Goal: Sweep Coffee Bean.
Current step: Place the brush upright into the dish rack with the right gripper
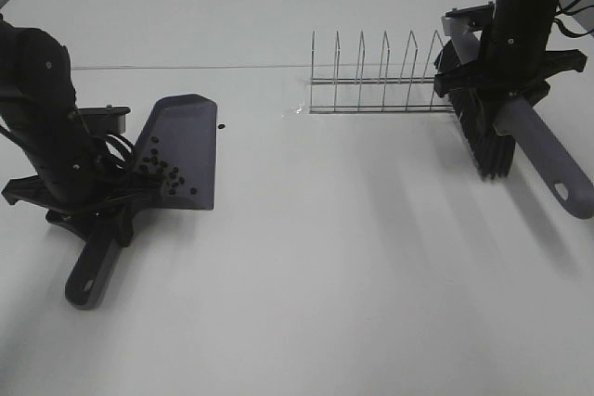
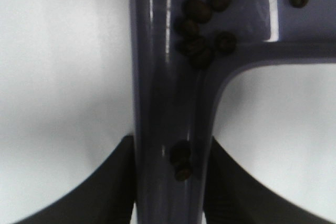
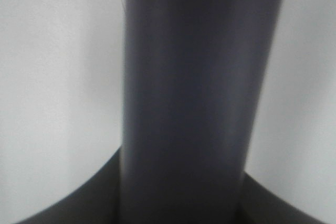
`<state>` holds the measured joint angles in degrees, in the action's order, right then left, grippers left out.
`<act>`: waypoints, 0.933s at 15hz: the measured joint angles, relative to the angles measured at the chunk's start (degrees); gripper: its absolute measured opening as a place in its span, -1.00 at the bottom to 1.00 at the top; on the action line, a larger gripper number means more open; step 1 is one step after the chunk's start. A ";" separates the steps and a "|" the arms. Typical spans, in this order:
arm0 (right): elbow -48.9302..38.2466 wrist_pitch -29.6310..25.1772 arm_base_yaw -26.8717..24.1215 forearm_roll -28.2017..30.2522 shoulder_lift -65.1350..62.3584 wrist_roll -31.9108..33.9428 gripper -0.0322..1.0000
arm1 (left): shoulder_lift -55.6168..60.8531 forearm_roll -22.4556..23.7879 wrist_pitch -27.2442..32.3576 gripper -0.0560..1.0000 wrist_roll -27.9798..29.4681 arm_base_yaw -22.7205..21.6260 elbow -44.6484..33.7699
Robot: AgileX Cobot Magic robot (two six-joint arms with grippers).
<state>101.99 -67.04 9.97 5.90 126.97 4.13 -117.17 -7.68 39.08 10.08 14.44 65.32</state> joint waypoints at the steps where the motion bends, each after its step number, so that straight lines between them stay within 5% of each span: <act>1: 0.06 0.17 0.46 0.69 0.00 1.55 -0.28 | 0.00 0.00 0.00 -0.22 0.00 0.00 0.00; 14: 0.86 -3.27 -0.17 1.15 2.92 0.52 -0.28 | 0.00 0.00 -0.06 -0.22 0.00 0.00 0.00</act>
<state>102.85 -70.30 9.80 7.05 129.89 4.64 -117.17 -7.68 39.02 10.08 14.44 65.32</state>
